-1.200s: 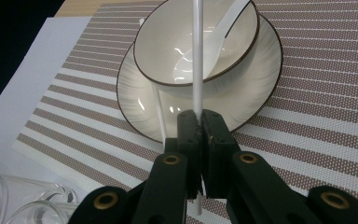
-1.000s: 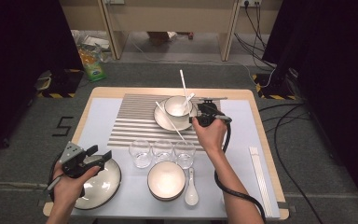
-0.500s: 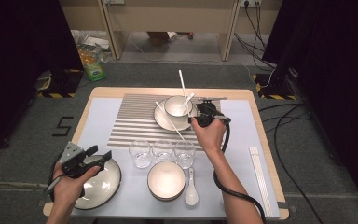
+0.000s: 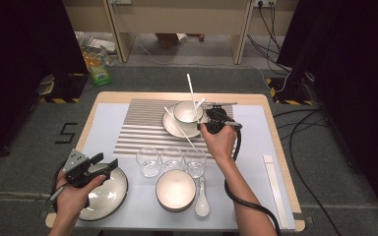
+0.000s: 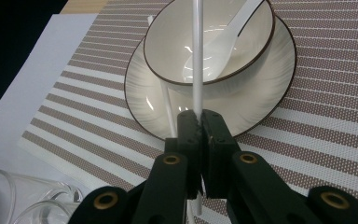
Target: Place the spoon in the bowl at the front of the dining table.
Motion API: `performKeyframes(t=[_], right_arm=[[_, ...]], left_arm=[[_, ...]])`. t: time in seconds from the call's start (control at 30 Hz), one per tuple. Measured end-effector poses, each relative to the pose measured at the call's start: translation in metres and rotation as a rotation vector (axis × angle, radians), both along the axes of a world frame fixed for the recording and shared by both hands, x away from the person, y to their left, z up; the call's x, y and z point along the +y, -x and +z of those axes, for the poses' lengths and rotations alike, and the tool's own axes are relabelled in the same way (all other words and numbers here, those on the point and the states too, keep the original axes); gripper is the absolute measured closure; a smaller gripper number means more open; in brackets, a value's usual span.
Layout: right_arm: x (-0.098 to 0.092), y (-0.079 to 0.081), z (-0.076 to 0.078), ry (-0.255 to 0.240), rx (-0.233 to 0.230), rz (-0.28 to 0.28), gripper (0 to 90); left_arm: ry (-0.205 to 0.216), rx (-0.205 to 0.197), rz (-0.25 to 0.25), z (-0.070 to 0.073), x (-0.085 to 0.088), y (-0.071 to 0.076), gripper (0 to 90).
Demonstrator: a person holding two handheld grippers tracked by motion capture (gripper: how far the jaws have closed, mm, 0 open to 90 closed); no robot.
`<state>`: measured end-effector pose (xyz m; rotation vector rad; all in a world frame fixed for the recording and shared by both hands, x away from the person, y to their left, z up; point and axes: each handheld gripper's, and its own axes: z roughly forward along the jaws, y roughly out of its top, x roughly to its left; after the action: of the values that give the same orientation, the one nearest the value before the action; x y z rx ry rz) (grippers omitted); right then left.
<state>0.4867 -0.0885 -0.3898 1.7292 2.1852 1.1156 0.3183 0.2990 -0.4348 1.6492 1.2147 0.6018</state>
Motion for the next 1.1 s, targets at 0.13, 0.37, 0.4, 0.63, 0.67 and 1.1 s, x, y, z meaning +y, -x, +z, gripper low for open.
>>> performKeyframes(t=[0.13, 0.37, 0.4, 0.63, 0.67, 1.1], right_arm=[[0.0012, 0.0001, 0.0000, -0.001, -0.002, 0.005, 87.4], [0.0037, -0.0004, 0.0002, -0.005, -0.007, 0.010, 87.4], [0.0040, -0.0003, 0.0003, -0.003, -0.005, 0.011, 87.4], [0.0063, -0.0008, 0.0011, 0.001, -0.004, 0.015, 87.4], [0.0067, -0.0008, 0.0010, -0.001, -0.004, 0.017, 87.4], [0.0100, -0.0018, 0.0013, 0.003, -0.001, 0.019, 87.4]], left_arm=[[0.000, -0.002, -0.001, 0.0011, -0.0003, 0.0004, 34.8], [0.004, -0.003, -0.002, 0.0005, -0.0002, 0.0000, 34.8], [-0.002, -0.003, -0.002, 0.0012, -0.0001, 0.0003, 34.8], [0.002, -0.004, -0.001, 0.0007, 0.0006, -0.0003, 34.8], [0.001, -0.005, 0.000, 0.0012, 0.0005, -0.0001, 34.8], [0.003, -0.006, -0.001, 0.0010, 0.0004, -0.0005, 34.8]])
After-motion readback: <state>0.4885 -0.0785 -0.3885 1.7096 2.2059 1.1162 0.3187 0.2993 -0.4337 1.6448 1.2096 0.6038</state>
